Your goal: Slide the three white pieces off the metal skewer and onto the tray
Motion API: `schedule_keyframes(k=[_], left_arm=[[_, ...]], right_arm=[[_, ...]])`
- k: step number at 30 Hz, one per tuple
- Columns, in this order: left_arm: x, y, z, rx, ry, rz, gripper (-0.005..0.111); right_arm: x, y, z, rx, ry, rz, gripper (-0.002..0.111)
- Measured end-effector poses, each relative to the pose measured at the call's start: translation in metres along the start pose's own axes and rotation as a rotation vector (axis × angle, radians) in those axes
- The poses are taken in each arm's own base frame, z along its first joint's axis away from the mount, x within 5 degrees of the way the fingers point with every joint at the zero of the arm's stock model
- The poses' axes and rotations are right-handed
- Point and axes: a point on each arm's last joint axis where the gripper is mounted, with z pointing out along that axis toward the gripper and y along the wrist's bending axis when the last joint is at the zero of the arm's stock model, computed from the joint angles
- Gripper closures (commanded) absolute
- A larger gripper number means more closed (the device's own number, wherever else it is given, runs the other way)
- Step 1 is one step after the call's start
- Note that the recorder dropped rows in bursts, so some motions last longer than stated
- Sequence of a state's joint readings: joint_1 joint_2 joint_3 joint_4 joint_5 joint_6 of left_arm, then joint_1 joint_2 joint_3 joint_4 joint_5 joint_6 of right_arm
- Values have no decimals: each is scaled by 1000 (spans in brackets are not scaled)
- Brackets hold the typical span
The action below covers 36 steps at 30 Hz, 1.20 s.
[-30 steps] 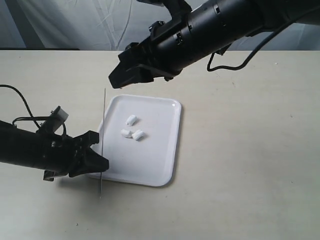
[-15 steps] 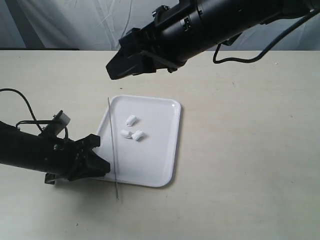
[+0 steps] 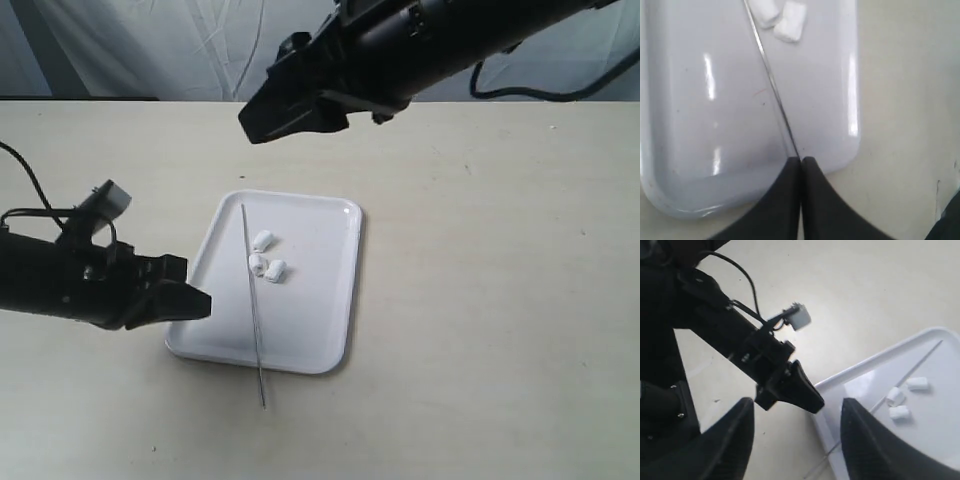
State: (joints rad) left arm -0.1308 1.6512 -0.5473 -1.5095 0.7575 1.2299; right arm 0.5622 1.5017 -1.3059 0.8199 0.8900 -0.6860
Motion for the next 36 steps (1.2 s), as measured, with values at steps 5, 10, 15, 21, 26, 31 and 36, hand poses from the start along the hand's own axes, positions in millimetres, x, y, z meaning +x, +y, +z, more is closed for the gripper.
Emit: schedule_keyframes(k=[5, 10, 15, 21, 26, 31, 36], left_arm=[[-4, -25, -35, -76, -164, 152, 107], [-2, -47, -76, -192, -363, 308, 107], [11, -66, -116, -300, -535, 429, 107], [34, -81, -151, -423, -637, 557, 107], [54, -81, -170, -509, -654, 505, 107], [72, -78, -182, -575, -669, 435, 107], [90, -83, -191, -546, -709, 411, 107]], right_arm=[[0, 11, -31, 108, -9, -61, 82], [1, 22, -59, 204, -30, -126, 101], [4, 28, -75, 254, -31, -128, 106], [16, 28, -84, 323, -11, -100, 106], [46, 21, -85, 421, -61, -57, 107], [90, 15, -91, 555, -218, -9, 109], [143, 13, -89, 585, -417, 41, 109]])
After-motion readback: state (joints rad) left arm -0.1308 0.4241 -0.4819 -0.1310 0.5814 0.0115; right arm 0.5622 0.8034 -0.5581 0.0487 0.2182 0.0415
